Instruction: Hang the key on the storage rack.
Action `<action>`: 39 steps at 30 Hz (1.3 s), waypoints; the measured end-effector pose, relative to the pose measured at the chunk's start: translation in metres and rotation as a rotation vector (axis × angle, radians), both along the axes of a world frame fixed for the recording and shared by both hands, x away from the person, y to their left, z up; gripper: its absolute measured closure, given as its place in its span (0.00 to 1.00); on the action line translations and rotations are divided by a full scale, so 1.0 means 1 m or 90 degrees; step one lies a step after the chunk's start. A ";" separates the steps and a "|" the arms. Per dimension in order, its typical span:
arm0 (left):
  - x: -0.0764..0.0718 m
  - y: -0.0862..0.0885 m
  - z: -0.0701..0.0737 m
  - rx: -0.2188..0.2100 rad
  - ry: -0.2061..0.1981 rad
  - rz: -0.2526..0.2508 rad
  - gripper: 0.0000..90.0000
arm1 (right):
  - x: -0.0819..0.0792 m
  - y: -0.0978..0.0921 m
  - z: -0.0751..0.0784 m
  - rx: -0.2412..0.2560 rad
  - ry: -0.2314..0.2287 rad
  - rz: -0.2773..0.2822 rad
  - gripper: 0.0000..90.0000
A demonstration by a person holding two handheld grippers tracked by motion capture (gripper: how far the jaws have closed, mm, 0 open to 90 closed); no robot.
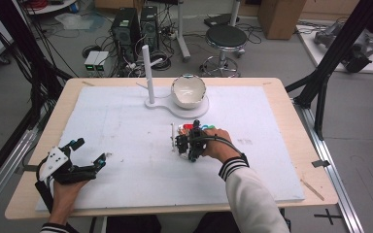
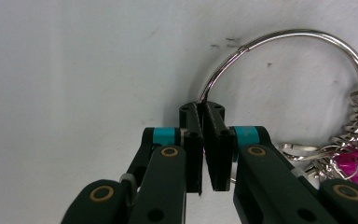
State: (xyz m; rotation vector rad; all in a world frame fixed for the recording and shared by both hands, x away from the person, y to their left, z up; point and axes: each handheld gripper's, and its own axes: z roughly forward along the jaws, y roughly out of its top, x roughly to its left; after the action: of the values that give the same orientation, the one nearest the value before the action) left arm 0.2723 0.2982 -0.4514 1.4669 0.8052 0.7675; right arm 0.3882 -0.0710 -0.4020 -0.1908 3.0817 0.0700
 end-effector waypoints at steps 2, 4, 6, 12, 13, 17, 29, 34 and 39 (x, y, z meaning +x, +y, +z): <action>0.000 0.000 0.000 0.000 0.001 -0.001 0.02 | 0.002 -0.002 0.005 0.028 0.001 -0.005 0.97; 0.000 0.000 0.000 0.000 0.000 0.000 0.02 | 0.003 -0.005 0.009 0.050 0.002 -0.017 0.97; 0.001 -0.001 0.000 -0.002 0.001 0.003 0.02 | 0.004 -0.009 0.015 0.073 0.001 -0.030 0.97; 0.002 0.000 0.001 -0.006 0.013 -0.001 0.02 | 0.004 -0.023 0.034 0.148 0.000 -0.082 0.98; 0.002 0.000 0.001 -0.006 0.013 -0.001 0.02 | 0.004 -0.023 0.034 0.148 0.000 -0.082 0.98; 0.006 -0.001 0.007 0.005 0.020 -0.012 0.02 | 0.002 -0.034 0.047 0.208 -0.004 -0.099 0.98; 0.026 -0.006 0.052 0.018 0.031 -0.084 0.02 | 0.001 -0.053 0.073 0.361 0.008 -0.133 0.98; 0.038 -0.016 0.079 0.044 0.034 -0.149 0.02 | 0.000 -0.059 0.080 0.414 0.020 -0.138 0.99; 0.048 -0.027 0.100 0.059 0.039 -0.205 0.02 | -0.001 -0.064 0.087 0.460 0.028 -0.135 0.99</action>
State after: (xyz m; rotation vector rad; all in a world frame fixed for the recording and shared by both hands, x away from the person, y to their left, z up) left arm 0.3204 0.2712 -0.3512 1.6589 0.5651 0.5242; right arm 0.3871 -0.1347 -0.3154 0.1722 2.8601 1.1484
